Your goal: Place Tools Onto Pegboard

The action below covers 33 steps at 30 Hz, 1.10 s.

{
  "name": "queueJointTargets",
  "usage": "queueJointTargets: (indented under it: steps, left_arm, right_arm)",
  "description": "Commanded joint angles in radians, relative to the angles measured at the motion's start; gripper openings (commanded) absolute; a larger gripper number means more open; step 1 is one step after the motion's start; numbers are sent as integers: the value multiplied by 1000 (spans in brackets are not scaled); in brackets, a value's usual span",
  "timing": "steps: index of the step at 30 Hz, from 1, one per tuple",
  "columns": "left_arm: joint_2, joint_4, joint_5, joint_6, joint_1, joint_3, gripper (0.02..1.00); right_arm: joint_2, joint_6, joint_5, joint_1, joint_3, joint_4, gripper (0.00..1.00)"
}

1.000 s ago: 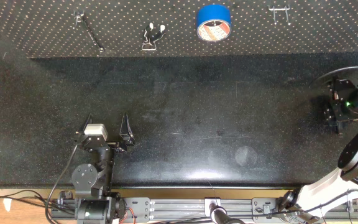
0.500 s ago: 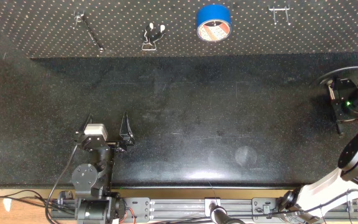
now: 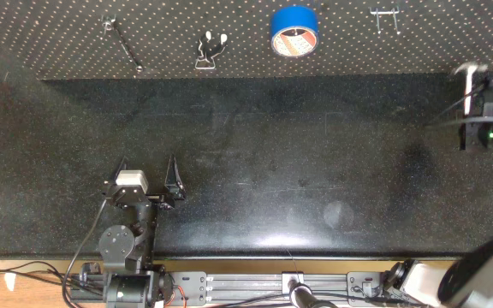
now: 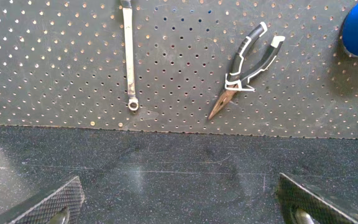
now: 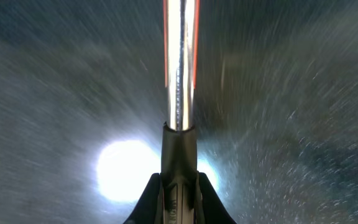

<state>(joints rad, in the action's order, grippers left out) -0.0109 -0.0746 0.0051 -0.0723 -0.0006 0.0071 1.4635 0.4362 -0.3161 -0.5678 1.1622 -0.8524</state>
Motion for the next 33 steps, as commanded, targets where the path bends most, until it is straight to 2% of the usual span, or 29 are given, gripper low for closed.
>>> queueJointTargets:
  steps: [1, 4, 5, 7, 9, 14, 33]
  left_arm:
    - [8, -7, 7, -1, 0, -2, 996]
    - [8, -7, 7, -1, 0, -2, 996]
    - [8, -7, 7, -1, 0, -2, 996]
    - [8, -7, 7, -1, 0, -2, 996]
    - [8, -7, 7, -1, 0, -2, 996]
    - [8, -7, 7, -1, 0, -2, 996]
    - [8, -7, 7, -1, 0, -2, 996]
  right_arm:
    - [-216, -220, -126, 131, -1, 82, 75]
    - [-293, -314, -111, 292, -1, 190, 75]
    - [-303, -317, -110, 336, -1, 228, 77]
    - [-301, -365, -50, 420, -1, 299, 75]
    - [-250, -365, -24, 484, -1, 324, 77]
    - [-111, -418, 2, 499, -1, 340, 75]
    - [14, -399, 2, 521, -1, 319, 75]
